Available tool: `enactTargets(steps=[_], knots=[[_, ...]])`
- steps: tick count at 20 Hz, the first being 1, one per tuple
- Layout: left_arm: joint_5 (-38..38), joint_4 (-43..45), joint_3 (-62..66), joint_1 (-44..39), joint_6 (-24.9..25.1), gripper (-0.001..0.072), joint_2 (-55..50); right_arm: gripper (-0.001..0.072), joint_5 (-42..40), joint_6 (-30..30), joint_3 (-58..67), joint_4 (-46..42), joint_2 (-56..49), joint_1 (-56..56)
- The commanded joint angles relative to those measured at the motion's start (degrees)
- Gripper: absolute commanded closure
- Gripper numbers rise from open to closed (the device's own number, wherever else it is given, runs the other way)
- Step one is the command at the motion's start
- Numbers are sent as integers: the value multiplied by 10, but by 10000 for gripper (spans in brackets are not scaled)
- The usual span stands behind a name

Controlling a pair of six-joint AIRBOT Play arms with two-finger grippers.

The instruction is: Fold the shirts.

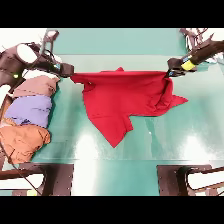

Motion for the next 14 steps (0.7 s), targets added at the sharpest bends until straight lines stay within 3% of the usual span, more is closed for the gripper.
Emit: enactTargets(steps=[1, 4, 5, 6, 12, 13, 14], knots=[[54, 1, -10, 0, -14, 682, -35, 698, -52, -10, 1, 40, -57, -9], [43, 1, 3, 0, -14, 682, -35, 681, -64, -15, 2, 53, -57, -17], [42, 0, 3, 0, -14, 682, -34, 462, -66, -27, 2, 53, -57, -19], [38, 1, 3, 0, -14, 682, -34, 323, -69, -34, 2, 54, -57, -25], [-21, 58, 3, 1, -13, 679, -33, 323, -20, -52, 1, 50, -17, -80], [-39, 81, 3, 4, -20, 488, -30, 323, -7, -56, 0, 50, -9, -93], [-61, 86, 3, 13, -38, 194, -25, 324, 6, -57, 0, 50, 0, -103]])
